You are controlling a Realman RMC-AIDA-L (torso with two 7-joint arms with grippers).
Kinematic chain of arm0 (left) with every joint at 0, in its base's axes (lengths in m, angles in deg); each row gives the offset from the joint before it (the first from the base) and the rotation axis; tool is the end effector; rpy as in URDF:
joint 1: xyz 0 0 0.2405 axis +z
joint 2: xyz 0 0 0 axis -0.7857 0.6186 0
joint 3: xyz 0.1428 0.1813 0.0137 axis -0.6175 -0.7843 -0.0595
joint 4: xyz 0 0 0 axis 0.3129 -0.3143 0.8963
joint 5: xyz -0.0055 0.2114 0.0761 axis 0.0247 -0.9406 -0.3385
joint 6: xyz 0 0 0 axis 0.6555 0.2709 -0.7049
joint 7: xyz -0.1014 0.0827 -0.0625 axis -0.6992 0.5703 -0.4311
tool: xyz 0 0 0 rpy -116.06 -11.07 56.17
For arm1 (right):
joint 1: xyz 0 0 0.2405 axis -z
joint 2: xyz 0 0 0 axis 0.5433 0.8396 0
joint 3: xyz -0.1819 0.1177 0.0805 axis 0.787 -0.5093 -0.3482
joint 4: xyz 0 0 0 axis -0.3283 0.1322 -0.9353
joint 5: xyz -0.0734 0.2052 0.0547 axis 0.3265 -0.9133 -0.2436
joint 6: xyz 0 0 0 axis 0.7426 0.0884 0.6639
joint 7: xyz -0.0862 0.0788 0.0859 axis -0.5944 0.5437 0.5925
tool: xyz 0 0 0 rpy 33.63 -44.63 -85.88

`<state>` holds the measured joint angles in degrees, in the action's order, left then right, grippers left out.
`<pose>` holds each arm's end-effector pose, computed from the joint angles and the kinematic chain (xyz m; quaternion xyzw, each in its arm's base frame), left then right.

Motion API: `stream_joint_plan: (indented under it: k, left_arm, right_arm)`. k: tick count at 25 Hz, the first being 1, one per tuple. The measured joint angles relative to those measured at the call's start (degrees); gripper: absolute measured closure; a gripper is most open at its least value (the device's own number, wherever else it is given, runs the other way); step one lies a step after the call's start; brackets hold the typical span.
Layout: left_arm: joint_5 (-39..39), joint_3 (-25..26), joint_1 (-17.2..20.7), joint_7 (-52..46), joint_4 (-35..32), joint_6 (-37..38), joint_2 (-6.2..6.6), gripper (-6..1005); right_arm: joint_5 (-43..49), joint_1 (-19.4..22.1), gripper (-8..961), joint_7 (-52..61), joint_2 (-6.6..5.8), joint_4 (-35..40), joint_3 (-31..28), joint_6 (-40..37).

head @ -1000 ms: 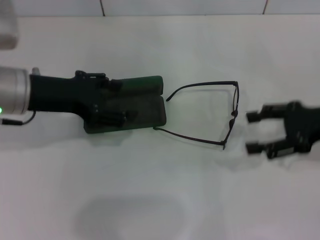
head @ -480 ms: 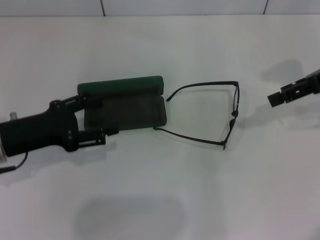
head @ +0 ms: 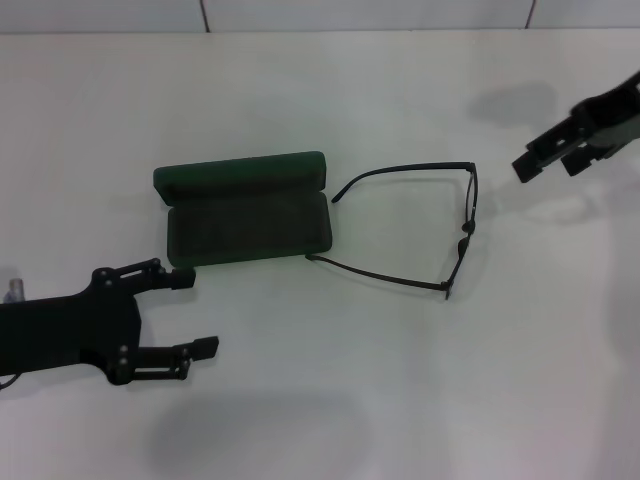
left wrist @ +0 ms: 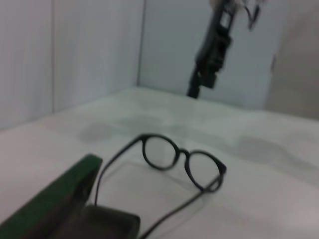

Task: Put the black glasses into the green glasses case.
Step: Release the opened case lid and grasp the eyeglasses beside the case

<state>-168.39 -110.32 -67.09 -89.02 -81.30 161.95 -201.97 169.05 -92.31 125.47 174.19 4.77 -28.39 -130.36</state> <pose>-0.3124 0.2548 0.0297 -0.9551 -0.1468 -0.2164 0.1390 0.1335 0.4198 0.0748 -0.8601 0.4965 -0.0904 0.0741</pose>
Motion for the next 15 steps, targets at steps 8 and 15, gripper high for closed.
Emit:
stream_joint_plan:
  k: [8,15]
  left_arm:
    - [-1.6,0.3,-0.7,-0.6,-1.2,0.9,1.31,127]
    - [-2.0,0.4,-0.3,-0.1,-1.4,0.9,1.35,129]
  right_arm:
    - [8.1,-7.6,82,7.5,2.09,-6.1,0.2,2.1]
    - [8.3,-9.5,82,10.9,3.29,-10.7,1.7,5.0]
